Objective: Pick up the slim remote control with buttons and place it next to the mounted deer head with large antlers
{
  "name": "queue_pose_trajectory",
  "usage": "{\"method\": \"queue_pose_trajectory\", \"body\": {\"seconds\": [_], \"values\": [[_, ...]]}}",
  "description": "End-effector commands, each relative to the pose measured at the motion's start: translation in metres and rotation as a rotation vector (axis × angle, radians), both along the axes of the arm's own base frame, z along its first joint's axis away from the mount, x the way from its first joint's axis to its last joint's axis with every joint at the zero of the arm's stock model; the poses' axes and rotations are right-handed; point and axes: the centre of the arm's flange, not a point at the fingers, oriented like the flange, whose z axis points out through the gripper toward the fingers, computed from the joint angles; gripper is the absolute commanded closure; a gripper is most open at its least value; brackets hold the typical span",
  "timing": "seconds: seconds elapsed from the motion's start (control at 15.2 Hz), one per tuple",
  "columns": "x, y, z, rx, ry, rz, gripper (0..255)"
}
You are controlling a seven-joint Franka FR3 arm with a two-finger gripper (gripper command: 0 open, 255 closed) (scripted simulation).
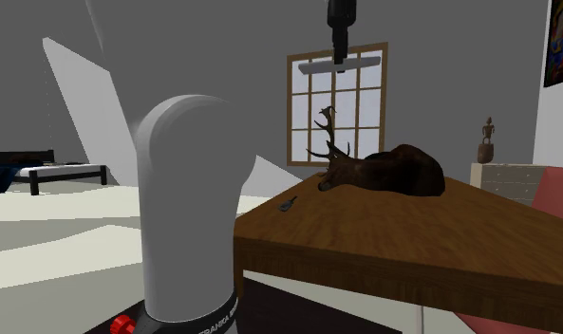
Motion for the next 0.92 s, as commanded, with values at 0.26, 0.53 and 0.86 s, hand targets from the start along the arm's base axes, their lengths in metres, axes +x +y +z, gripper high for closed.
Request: {"method": "queue_pose_trajectory", "body": {"seconds": [0.26,0.53,0.86], "values": [[0.001,0.000,-0.032,0.000,-0.001,0.000,255],[0.001,0.000,-0.053,0.000,-0.001,0.000,255],[0.001,0.000,-0.080,0.000,-0.001,0.000,255]]}}
